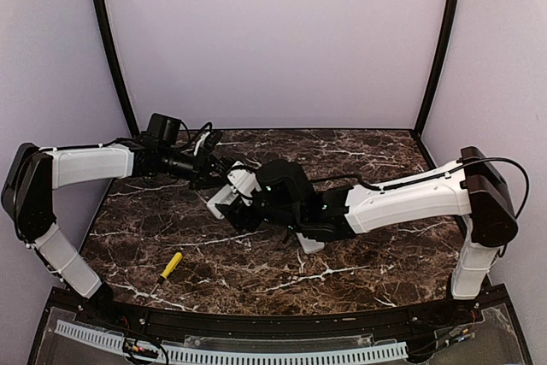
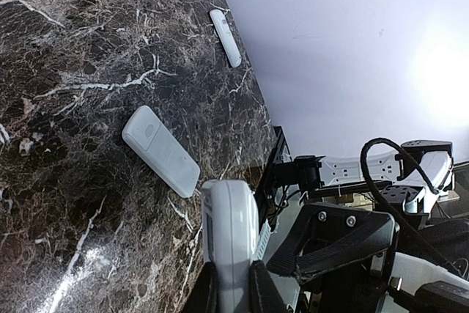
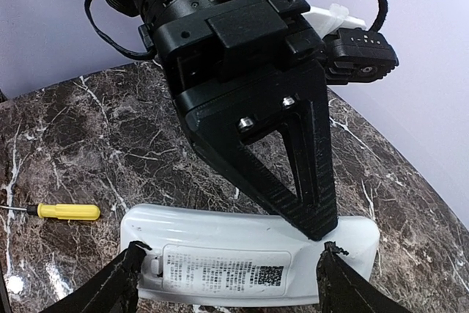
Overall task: Unload the batteries from the remote control
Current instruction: Pass from the left arm to the right
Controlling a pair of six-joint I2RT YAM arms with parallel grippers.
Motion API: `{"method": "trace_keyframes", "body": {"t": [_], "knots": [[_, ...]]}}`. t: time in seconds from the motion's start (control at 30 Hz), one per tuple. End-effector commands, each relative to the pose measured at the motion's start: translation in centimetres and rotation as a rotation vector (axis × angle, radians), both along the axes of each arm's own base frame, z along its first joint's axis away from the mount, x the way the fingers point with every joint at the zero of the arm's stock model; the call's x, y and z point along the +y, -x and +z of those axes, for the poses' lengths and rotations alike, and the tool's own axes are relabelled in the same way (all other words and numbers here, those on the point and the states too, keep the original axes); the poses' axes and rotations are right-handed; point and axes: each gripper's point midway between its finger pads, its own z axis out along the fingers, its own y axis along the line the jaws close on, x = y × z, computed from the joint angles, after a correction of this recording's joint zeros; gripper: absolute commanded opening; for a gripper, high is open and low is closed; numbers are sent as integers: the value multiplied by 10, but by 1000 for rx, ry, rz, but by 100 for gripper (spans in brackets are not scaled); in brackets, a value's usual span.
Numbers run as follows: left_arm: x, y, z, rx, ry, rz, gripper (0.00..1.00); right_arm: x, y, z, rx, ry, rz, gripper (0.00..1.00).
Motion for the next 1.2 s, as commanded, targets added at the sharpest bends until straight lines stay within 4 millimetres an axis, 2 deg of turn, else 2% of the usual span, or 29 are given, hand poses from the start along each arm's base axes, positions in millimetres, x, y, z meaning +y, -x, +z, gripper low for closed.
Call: {"method": "trace_keyframes", "body": {"t": [0.0, 0.6, 1.17], "knots": [[0, 3, -1, 10, 16, -17, 0, 4, -4, -2, -21, 19, -30, 81], [0, 4, 0, 12, 18, -20, 0, -2, -16, -13, -37, 66, -110, 81], [0, 4, -1, 13, 16, -20, 0, -5, -22, -14, -55, 66, -154, 81]]}}
